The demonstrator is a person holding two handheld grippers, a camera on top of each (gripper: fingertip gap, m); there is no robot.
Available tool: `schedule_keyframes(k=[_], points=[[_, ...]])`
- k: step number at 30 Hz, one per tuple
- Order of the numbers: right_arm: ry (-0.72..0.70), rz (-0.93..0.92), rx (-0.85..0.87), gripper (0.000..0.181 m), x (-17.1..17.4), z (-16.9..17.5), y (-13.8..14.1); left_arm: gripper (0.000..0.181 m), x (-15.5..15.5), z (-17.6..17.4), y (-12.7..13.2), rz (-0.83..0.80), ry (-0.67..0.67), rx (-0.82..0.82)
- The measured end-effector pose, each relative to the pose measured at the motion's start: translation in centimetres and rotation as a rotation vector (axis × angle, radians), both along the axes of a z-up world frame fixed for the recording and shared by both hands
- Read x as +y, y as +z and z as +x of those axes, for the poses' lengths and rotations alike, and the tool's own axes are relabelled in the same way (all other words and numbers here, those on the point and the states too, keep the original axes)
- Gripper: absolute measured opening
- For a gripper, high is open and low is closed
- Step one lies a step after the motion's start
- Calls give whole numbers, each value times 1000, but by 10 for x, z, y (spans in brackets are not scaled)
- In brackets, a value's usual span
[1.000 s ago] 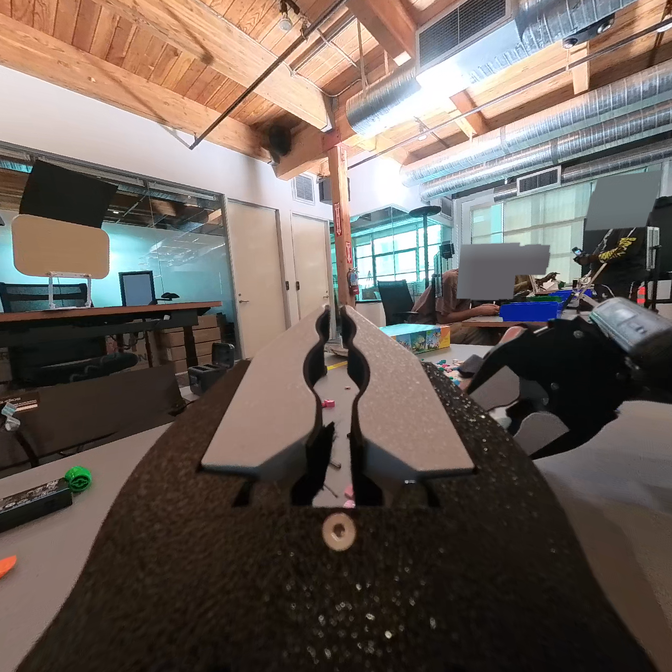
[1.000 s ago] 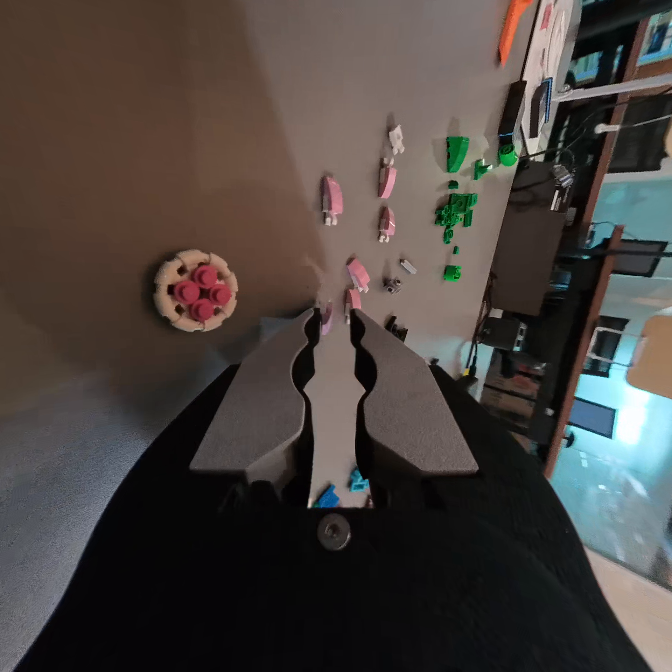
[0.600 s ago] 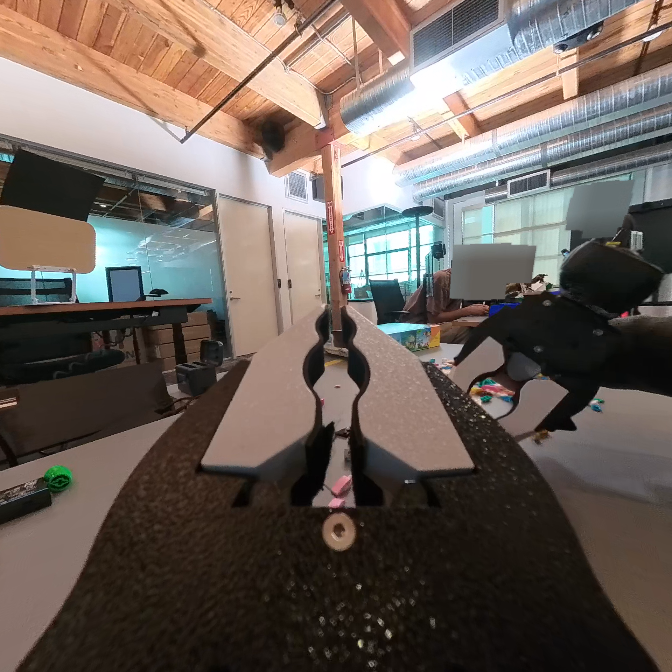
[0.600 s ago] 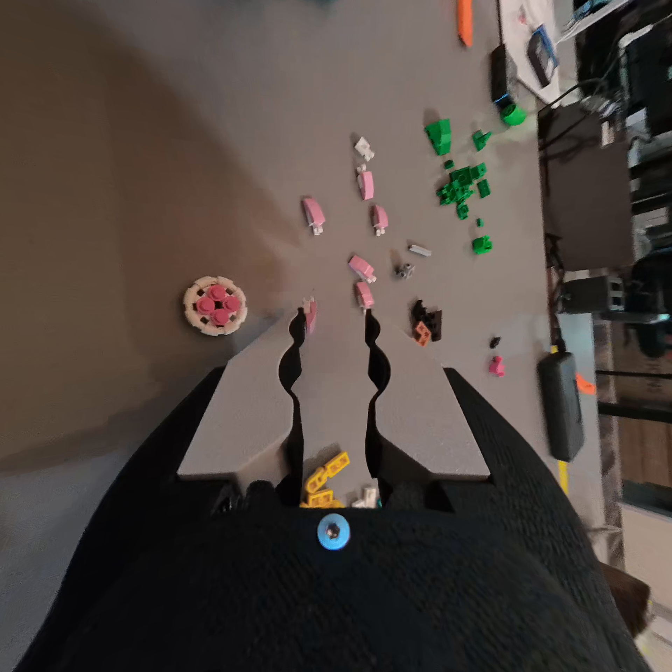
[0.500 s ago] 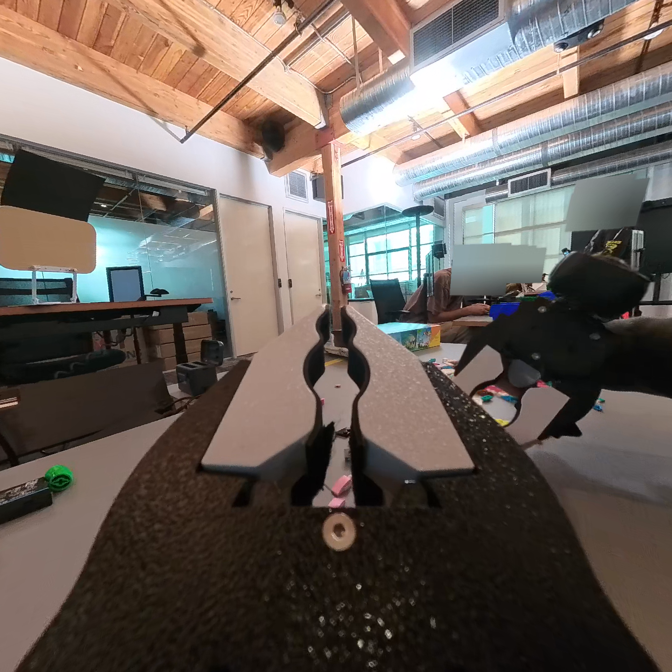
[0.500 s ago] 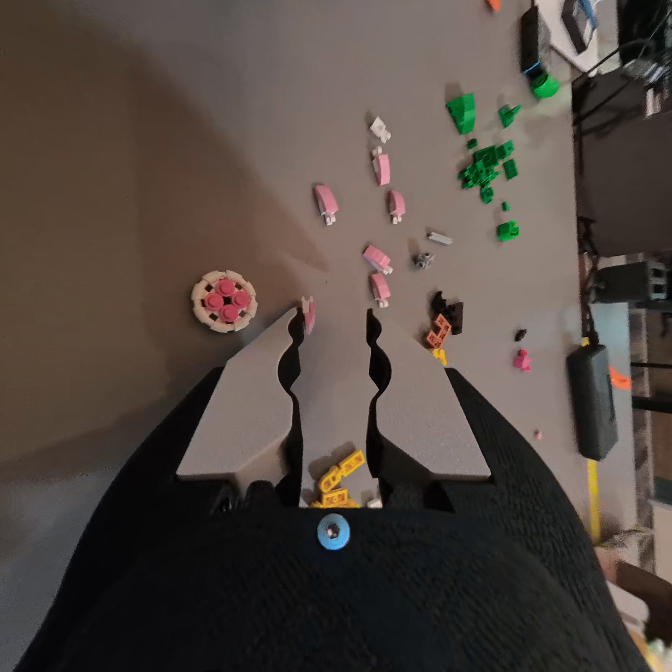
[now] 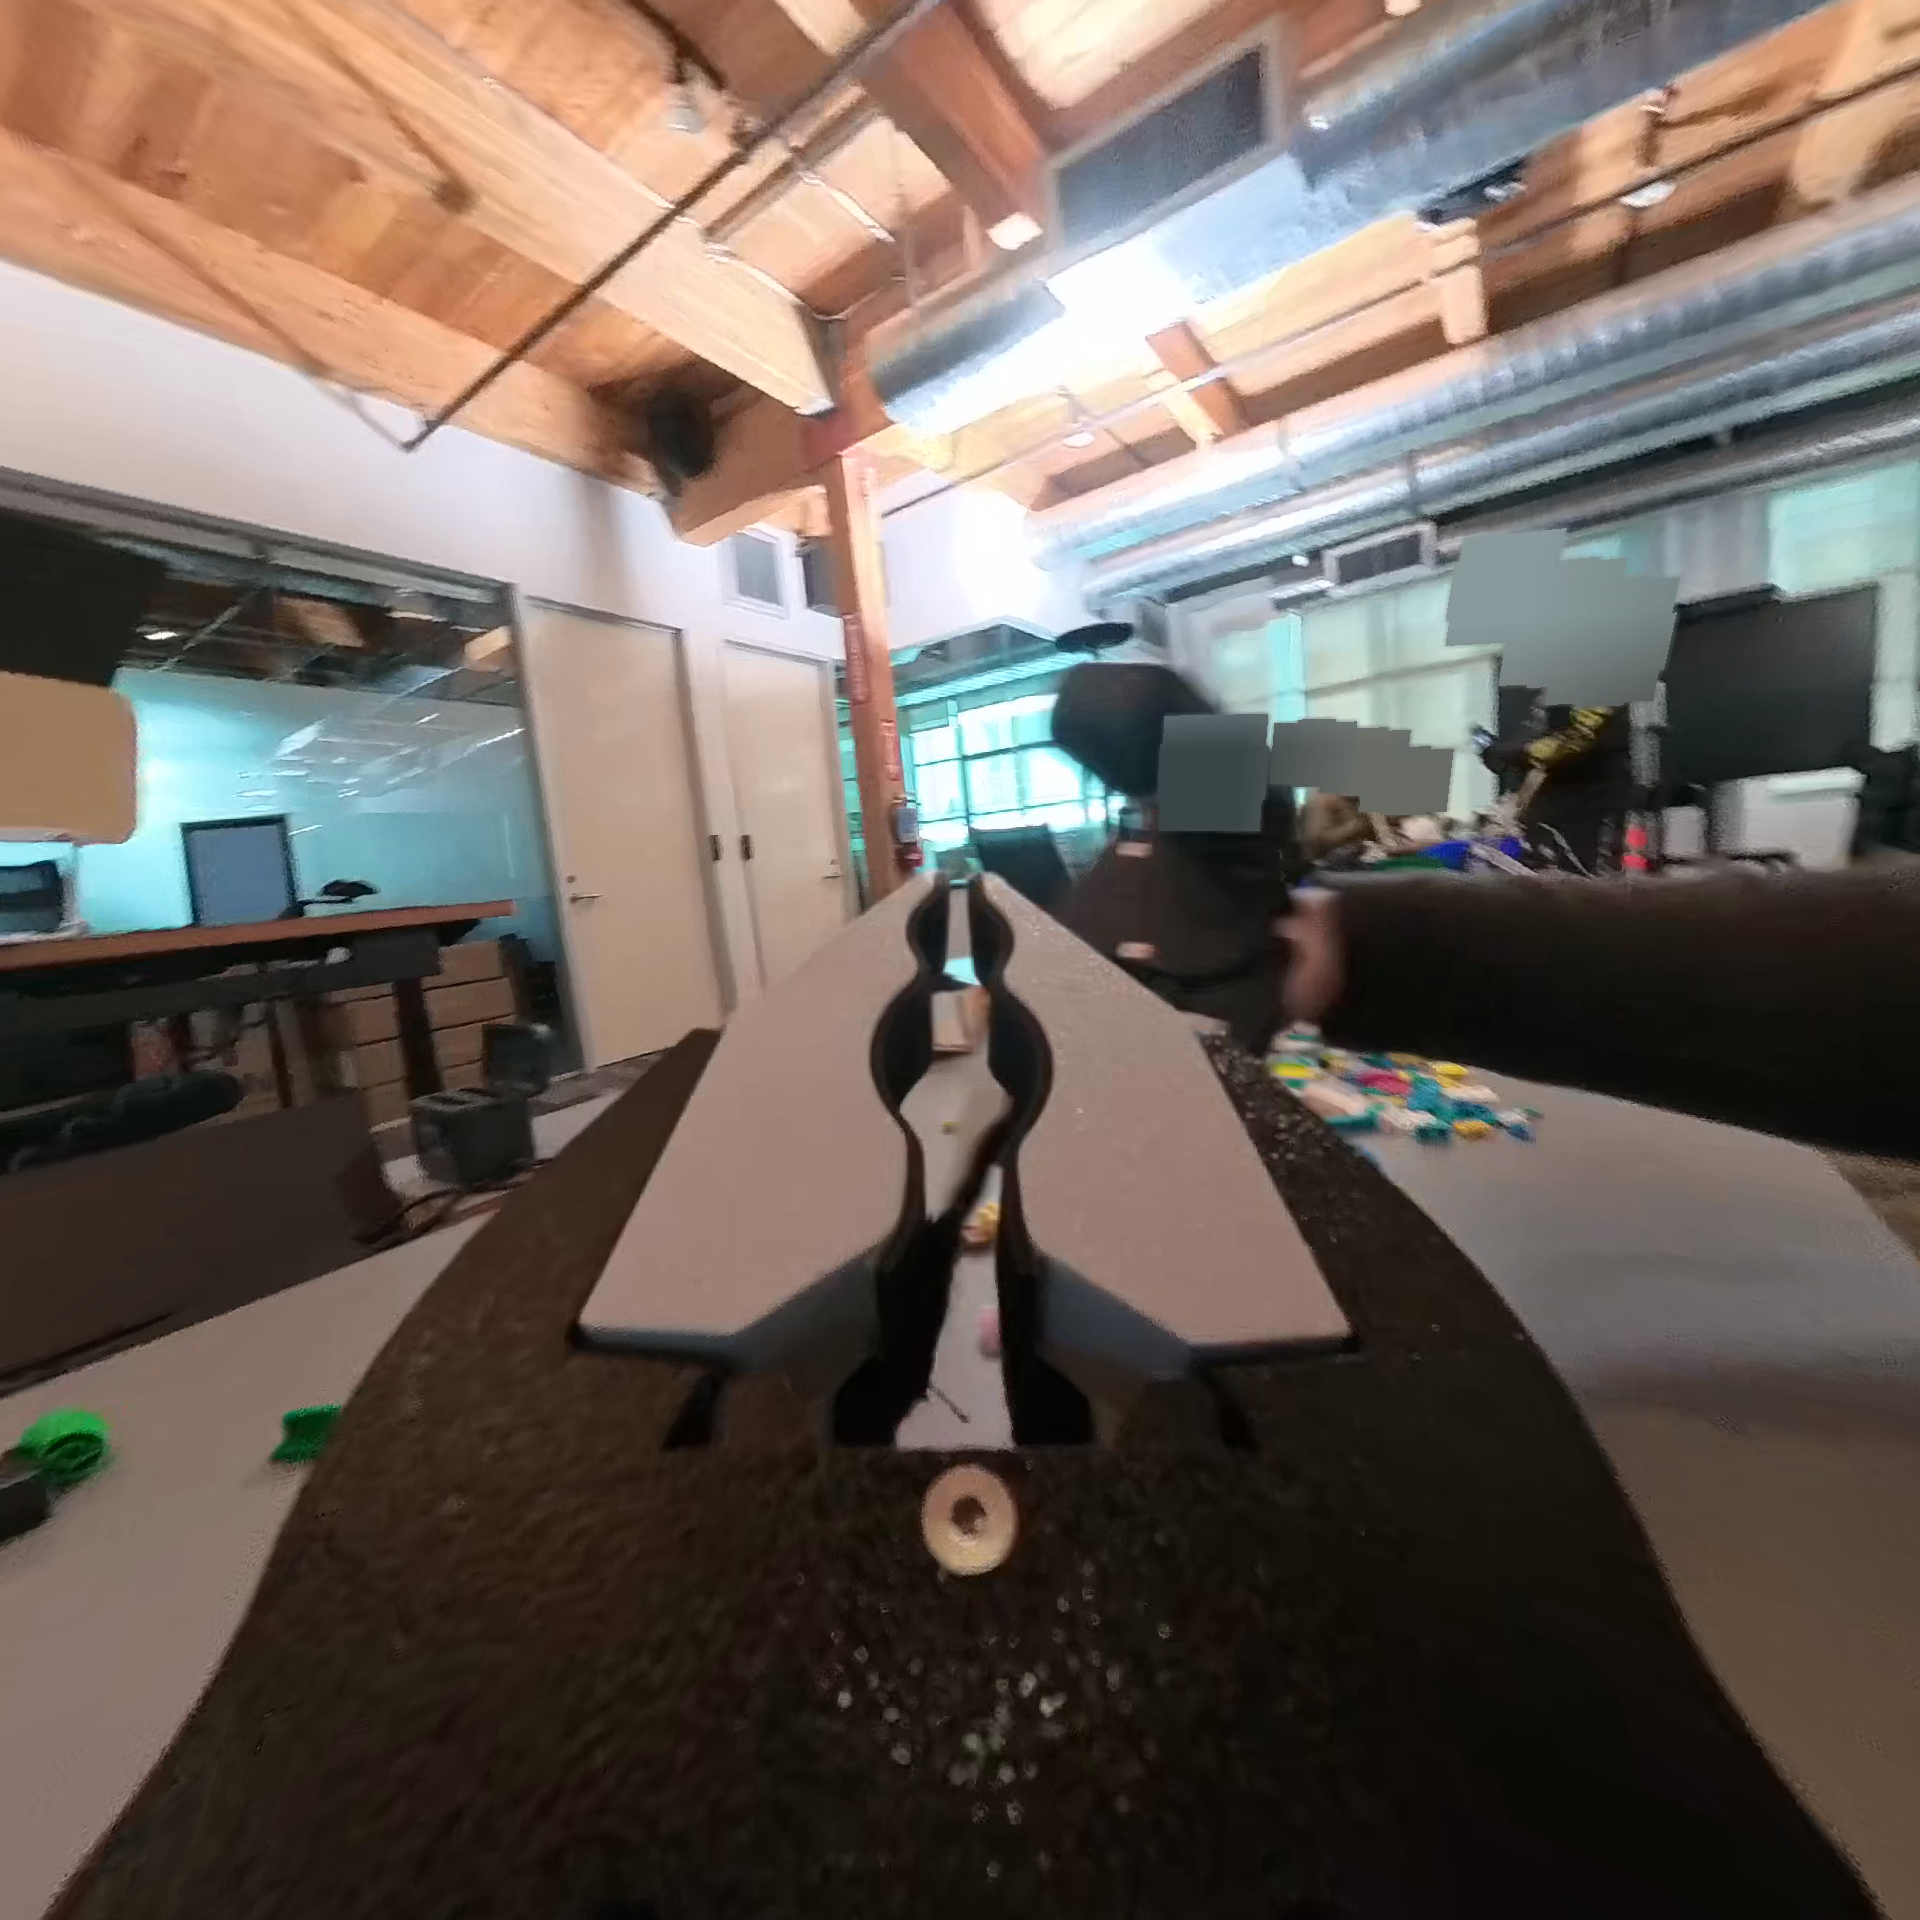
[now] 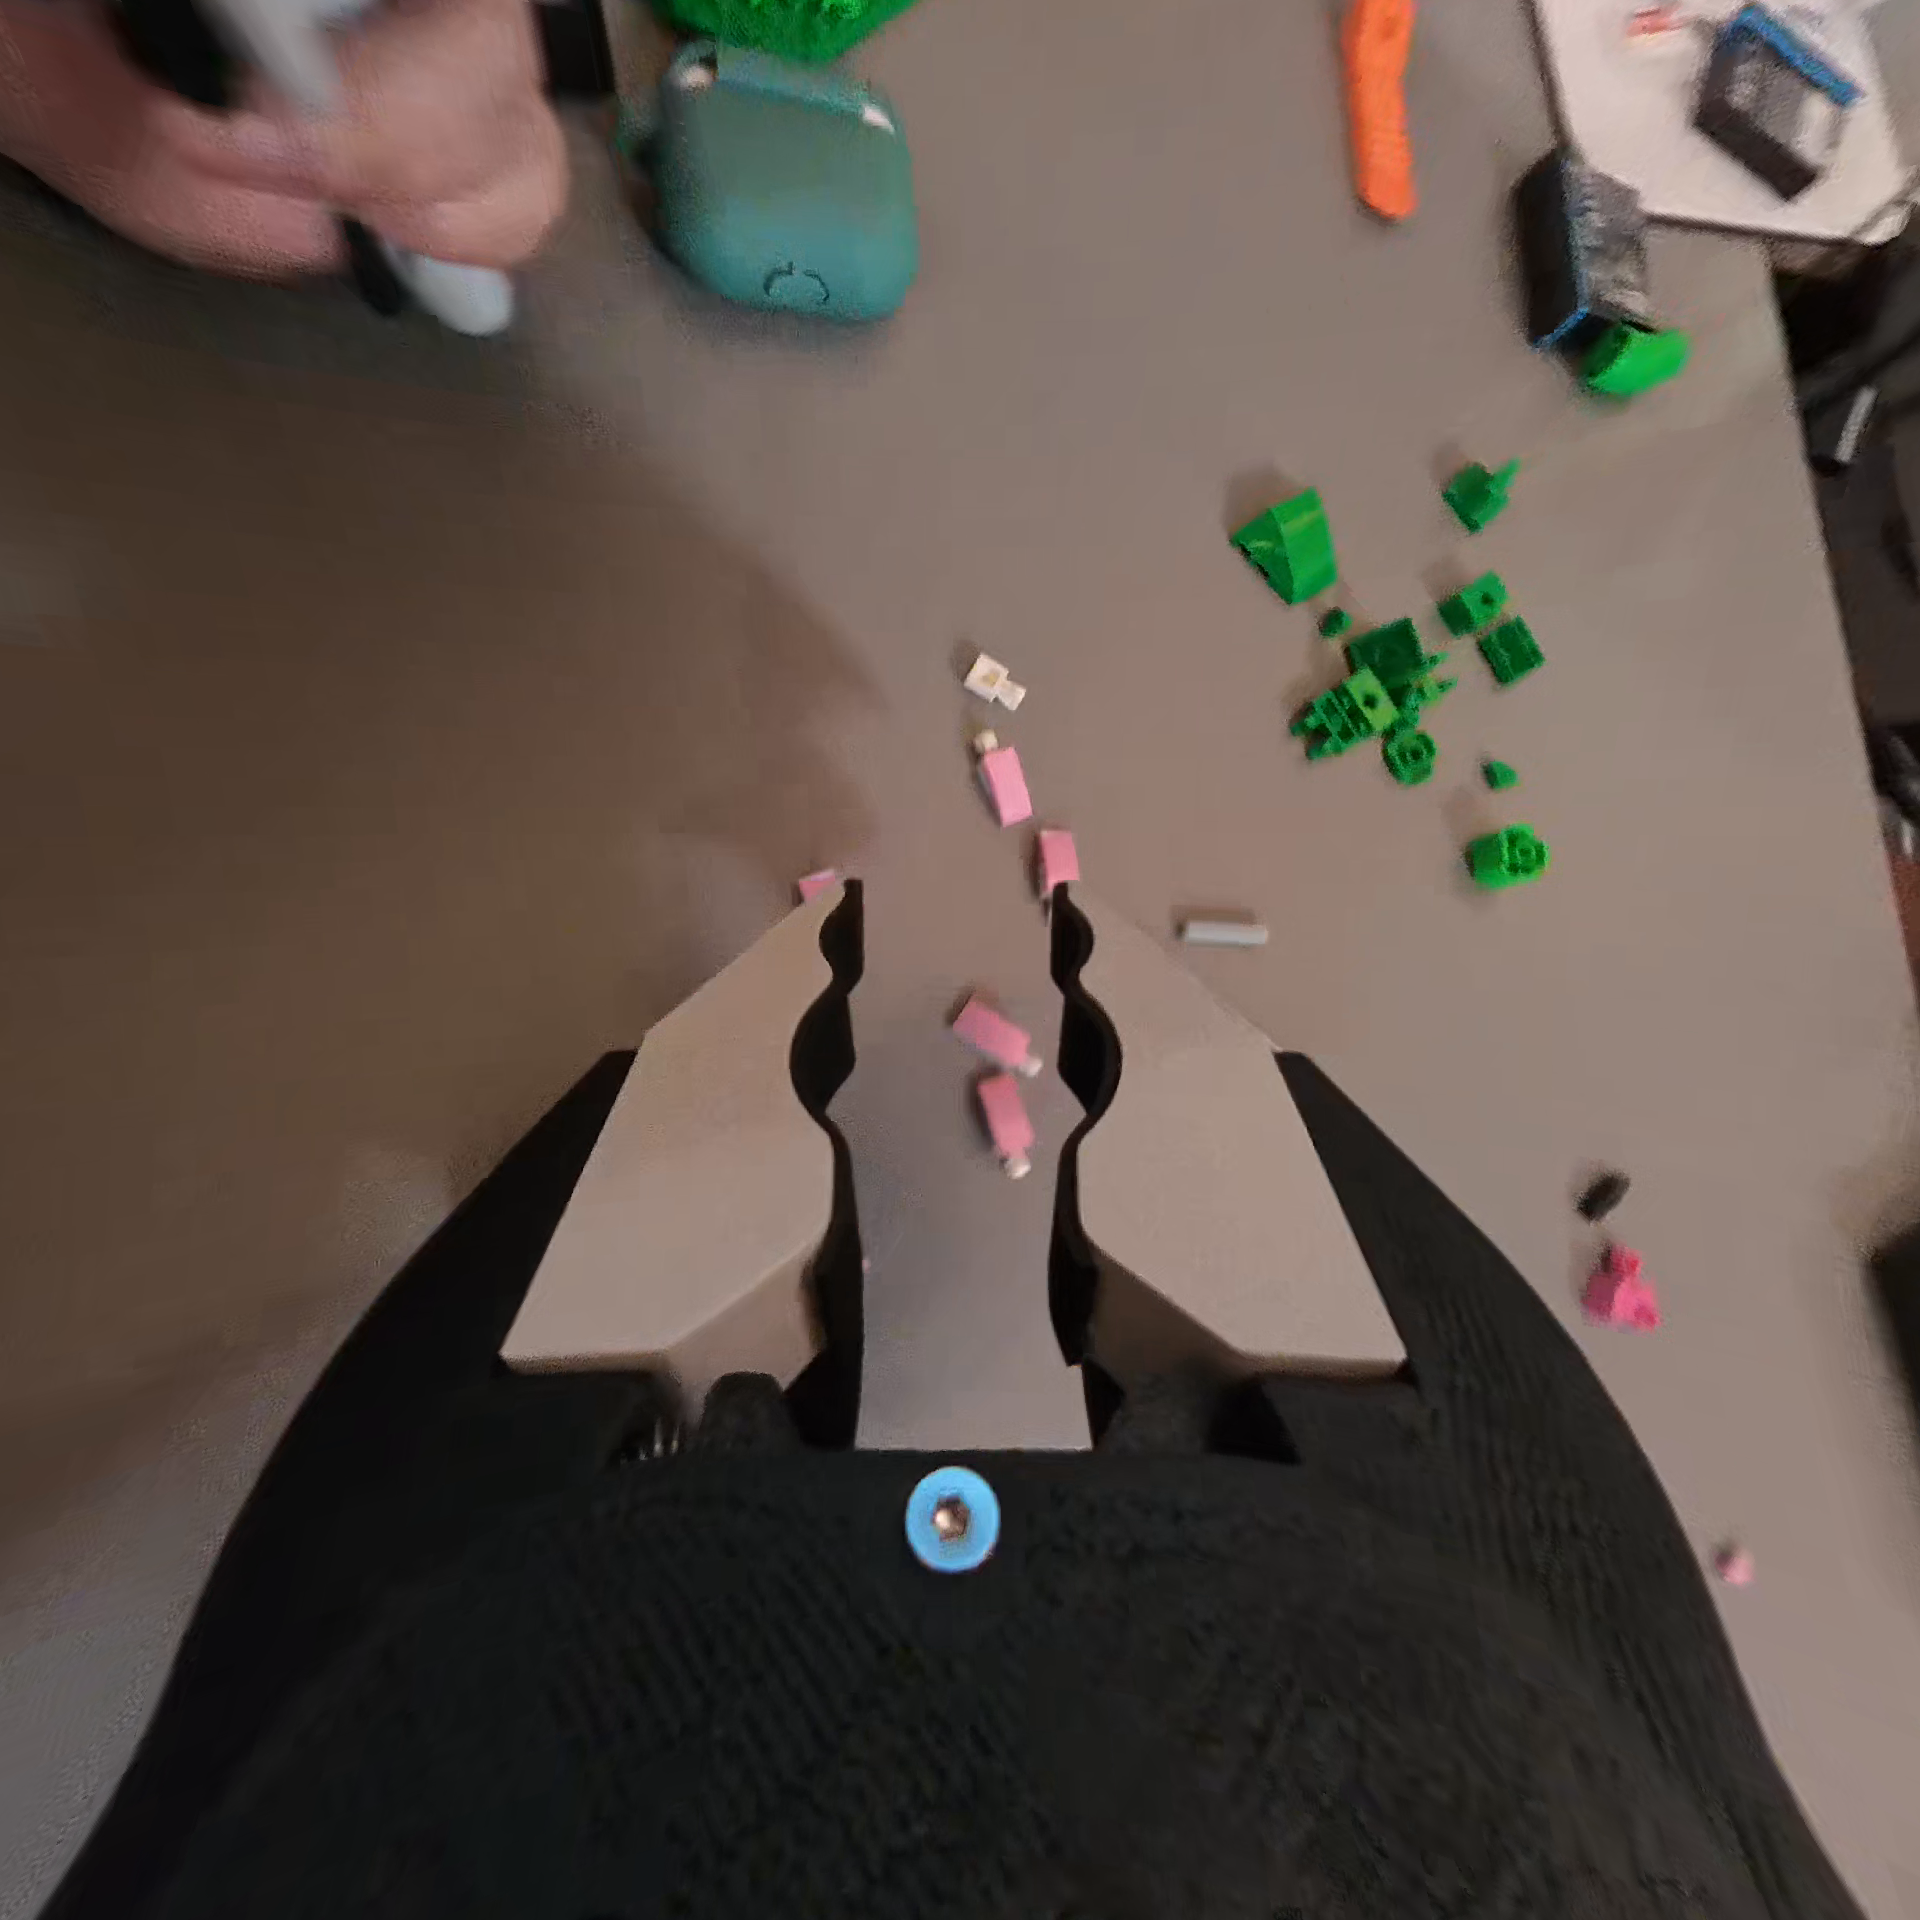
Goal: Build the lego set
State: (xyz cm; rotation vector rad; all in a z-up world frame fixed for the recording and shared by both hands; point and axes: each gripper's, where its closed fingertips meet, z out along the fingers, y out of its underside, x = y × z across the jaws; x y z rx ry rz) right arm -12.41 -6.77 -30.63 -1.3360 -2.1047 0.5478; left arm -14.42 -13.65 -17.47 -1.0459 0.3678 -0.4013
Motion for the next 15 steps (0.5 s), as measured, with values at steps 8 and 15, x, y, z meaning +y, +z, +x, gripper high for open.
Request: schedule_keyframes(k=[8,15], points=[[191,-51,-253,24,2,-35,-23,0,-51,55,-11,98,-209,215],[323,-44,-405,6,0,-33,-29,0,-42,49,-12,54,-208,170]])
